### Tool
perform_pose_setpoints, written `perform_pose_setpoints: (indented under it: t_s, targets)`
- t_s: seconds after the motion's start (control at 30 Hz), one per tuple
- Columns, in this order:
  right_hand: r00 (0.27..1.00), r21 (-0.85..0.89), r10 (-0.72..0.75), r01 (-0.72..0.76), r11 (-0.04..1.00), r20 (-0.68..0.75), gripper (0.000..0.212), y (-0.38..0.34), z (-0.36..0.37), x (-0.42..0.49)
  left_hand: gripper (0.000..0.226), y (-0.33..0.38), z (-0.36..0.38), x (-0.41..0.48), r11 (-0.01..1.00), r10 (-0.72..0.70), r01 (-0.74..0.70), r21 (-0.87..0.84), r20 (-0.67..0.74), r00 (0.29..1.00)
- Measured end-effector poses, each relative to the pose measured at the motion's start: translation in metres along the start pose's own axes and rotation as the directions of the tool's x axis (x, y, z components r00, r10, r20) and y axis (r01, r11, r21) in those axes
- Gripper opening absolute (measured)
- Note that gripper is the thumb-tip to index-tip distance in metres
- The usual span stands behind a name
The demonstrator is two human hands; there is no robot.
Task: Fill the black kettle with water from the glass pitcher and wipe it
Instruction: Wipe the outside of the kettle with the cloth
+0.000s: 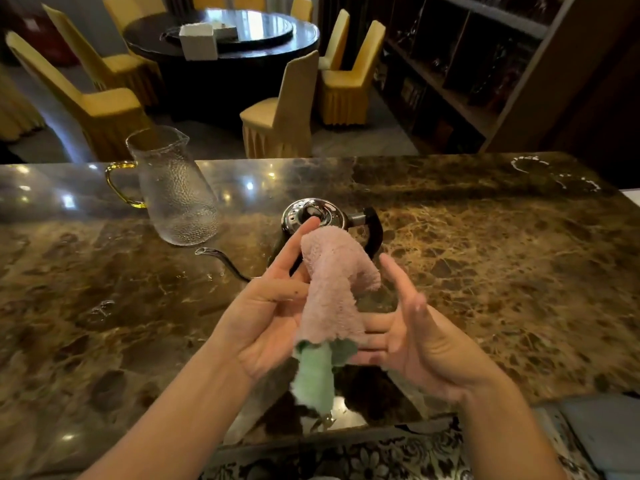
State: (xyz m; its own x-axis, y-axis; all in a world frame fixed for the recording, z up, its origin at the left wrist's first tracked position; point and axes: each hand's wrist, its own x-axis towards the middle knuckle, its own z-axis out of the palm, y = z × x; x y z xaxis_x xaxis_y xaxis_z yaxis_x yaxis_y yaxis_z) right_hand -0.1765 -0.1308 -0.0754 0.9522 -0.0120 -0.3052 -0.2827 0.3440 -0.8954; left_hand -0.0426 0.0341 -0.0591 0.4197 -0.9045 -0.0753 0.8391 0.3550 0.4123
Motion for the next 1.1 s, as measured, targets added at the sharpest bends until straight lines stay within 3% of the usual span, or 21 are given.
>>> perform_pose_setpoints:
  t_s: [0.07,0.13,0.2,0.27,0.3,0.37,0.43,0.5,0.6,0.73,0.8,0.97,1.1]
  targets:
    - [0.994,0.111,0.003,-0.015,0.994,0.111,0.125,0.002,0.004,0.005,0.093,-0.002,-0.006,0.001,1.0,-0.005,0.005,-0.023,-0.013,1.0]
    - [0.988,0.19,-0.087,0.061,0.98,0.131,0.117,0.003,0.012,0.013,0.092,-0.001,-0.008,0.002,1.0,0.006,-0.007,-0.019,-0.018,1.0]
    - [0.983,0.337,-0.179,0.156,0.929,0.037,0.105,0.003,0.016,0.021,0.084,0.001,-0.004,0.002,1.0,0.02,-0.019,-0.01,0.01,1.0]
    - [0.969,0.411,-0.238,0.243,0.879,-0.064,0.094,0.0,0.018,0.025,0.071,0.005,0.001,0.0,0.986,0.094,-0.095,0.136,0.014,0.996]
    - [0.963,0.422,-0.255,0.269,0.866,-0.09,0.091,-0.004,0.018,0.025,0.065,0.008,0.002,-0.001,0.946,0.159,-0.15,0.287,-0.008,0.987]
    - [0.96,0.428,-0.258,0.279,0.86,-0.107,0.091,-0.011,0.014,0.023,0.059,0.014,0.005,-0.004,0.748,0.326,-0.252,0.614,-0.008,0.945]
    - [0.963,0.433,-0.237,0.269,0.86,-0.129,0.095,-0.02,0.006,0.019,0.055,0.023,0.005,-0.007,0.591,0.416,-0.276,0.758,0.006,0.909]
    - [0.966,0.411,-0.202,0.251,0.876,-0.16,0.099,-0.029,-0.002,0.02,0.052,0.033,0.005,-0.006,0.586,0.427,-0.226,0.778,-0.06,0.902]
    - [0.962,0.337,-0.198,0.252,0.907,-0.186,0.084,-0.042,-0.004,0.022,0.057,0.041,0.012,-0.002,0.53,0.4,-0.19,0.827,-0.046,0.915]
    - [0.851,0.187,-0.505,0.525,0.83,-0.147,0.094,-0.059,-0.007,0.021,0.077,0.045,0.04,-0.011,0.205,0.51,-0.423,0.883,0.272,0.816]
    - [0.827,0.145,-0.546,0.561,0.815,-0.136,0.096,-0.055,-0.013,0.027,0.078,0.045,0.039,-0.007,0.094,0.523,-0.471,0.877,0.359,0.773]
    - [0.853,0.217,-0.442,0.504,0.836,-0.279,0.087,-0.04,-0.018,0.044,0.052,0.036,0.018,0.009,-0.009,0.732,-0.395,0.919,0.275,0.623]
    - [0.844,0.178,-0.505,0.533,0.827,-0.181,0.067,-0.041,-0.017,0.044,0.018,0.034,0.016,0.015,0.008,0.766,-0.377,0.926,0.236,0.598]
